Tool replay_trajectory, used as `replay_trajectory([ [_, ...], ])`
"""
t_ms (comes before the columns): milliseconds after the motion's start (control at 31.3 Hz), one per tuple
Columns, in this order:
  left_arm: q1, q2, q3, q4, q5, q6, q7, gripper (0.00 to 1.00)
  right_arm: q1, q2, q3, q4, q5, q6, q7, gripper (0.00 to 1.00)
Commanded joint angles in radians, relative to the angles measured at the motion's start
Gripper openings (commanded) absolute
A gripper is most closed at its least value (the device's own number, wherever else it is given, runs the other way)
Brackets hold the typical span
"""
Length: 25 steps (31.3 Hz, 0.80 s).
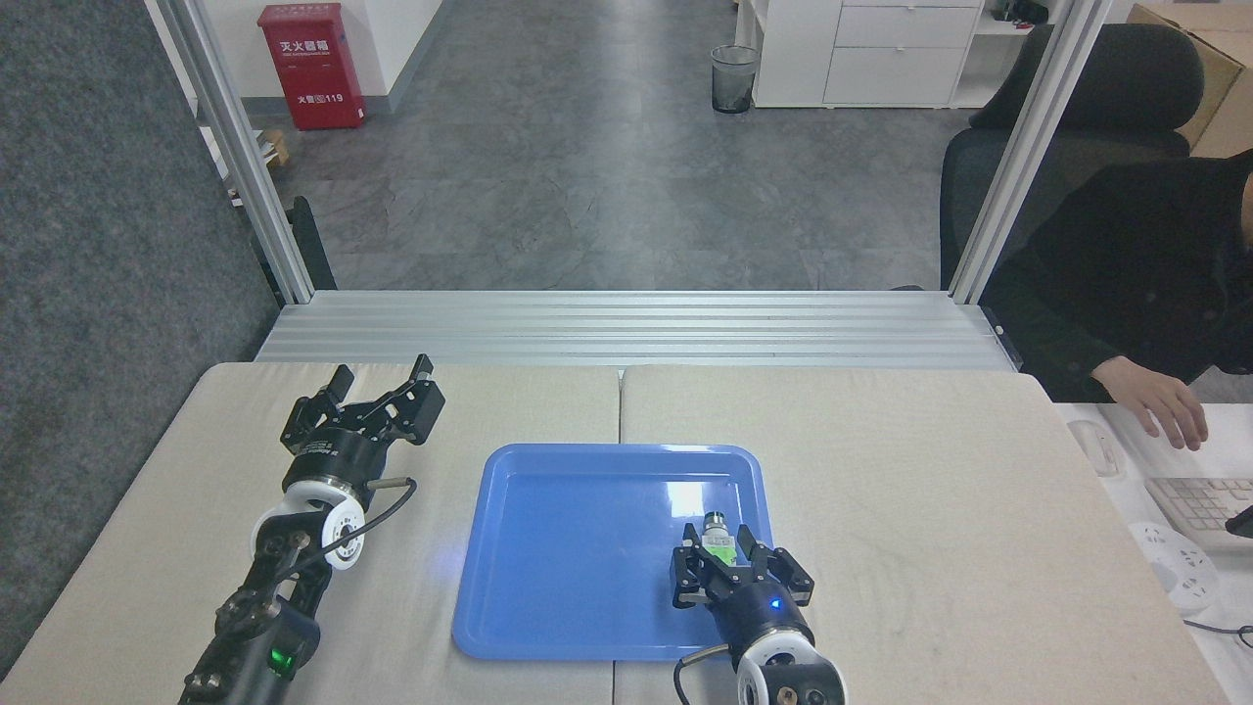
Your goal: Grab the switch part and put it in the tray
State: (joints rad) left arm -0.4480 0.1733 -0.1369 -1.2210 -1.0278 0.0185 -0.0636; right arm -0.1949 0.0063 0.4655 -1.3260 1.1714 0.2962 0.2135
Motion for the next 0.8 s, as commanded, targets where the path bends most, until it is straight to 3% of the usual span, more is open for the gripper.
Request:
replay_trajectory([
  [0, 0.0, 0.0, 0.0, 0.0, 0.0, 0.0, 0.001, 1.0, -0.009, 0.057, -0.005, 0.008, -0.012, 0.011, -0.075, 0.98],
  [128, 0.0, 0.0, 0.0, 0.0, 0.0, 0.0, 0.001, 1.0, -0.012, 0.078, -0.013, -0.041, -0.039, 0.011, -0.178, 0.99],
  [287, 0.0, 0.0, 0.0, 0.0, 0.0, 0.0, 0.001, 1.0, -0.089, 0.058, -0.028, -0.048, -0.145, 0.008, -0.226, 0.99],
  [383, 0.0, 0.0, -0.001, 0.0, 0.0, 0.0, 0.001, 1.0, -0.135, -0.009, -0.102, -0.044, -0.15, -0.047, -0.226, 0.99],
  [543, 0.0, 0.0, 0.0, 0.0, 0.0, 0.0, 0.001, 1.0, -0.17, -0.167, -0.195, -0.006, -0.144, -0.215, -0.226, 0.99],
  [766, 0.0, 0.0, -0.001, 0.0, 0.0, 0.0, 0.001, 1.0, -0.195, -0.315, -0.217, 0.064, -0.144, -0.253, -0.226, 0.99],
])
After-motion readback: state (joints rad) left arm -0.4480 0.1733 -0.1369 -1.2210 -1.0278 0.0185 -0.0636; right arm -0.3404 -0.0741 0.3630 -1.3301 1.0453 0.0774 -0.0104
